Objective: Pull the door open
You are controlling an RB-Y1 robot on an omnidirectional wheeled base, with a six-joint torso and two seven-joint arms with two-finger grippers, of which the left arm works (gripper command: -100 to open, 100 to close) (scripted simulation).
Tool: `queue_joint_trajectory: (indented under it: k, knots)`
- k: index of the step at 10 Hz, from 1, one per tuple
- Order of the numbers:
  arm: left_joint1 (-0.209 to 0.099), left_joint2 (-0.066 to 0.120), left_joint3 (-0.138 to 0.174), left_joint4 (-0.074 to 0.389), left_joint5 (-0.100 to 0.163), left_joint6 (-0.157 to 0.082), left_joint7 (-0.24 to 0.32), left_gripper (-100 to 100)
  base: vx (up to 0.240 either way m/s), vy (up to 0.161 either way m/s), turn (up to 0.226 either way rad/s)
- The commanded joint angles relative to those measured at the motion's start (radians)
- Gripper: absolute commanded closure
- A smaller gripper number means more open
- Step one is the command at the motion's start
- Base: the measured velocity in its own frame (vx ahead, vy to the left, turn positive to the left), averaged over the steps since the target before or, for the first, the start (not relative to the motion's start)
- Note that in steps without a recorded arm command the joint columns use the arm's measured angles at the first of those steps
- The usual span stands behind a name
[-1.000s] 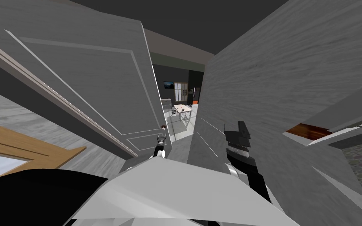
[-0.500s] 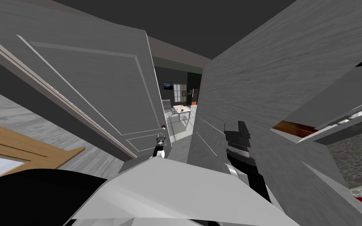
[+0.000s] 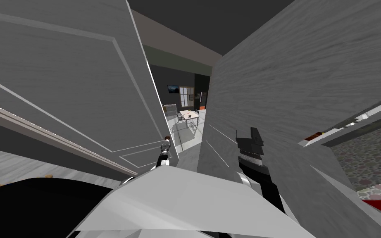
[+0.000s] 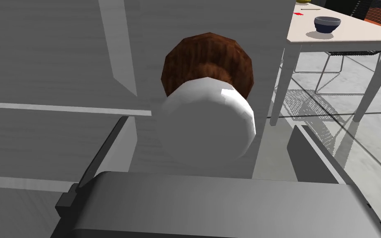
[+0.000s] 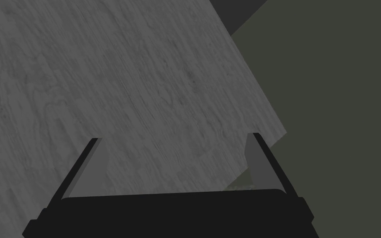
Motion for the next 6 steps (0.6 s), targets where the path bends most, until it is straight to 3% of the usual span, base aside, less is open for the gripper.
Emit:
queue_joint_trajectory:
  k: [1,4,5,6]
  knots:
    - [0.026,0.028,0.007,-0.016,0.006,0.003,0.026,-100,0.187,0.035,-0.080]
    - [0.028,0.027,0.008,-0.025,0.007,0.009,0.021,-100,0.074,0.003,-0.012]
    - [0.028,0.027,0.008,-0.025,0.007,0.009,0.021,100,0.002,0.004,0.012]
    - [0.028,0.027,0.008,-0.025,0.007,0.009,0.021,100,-0.008,0.005,-0.005]
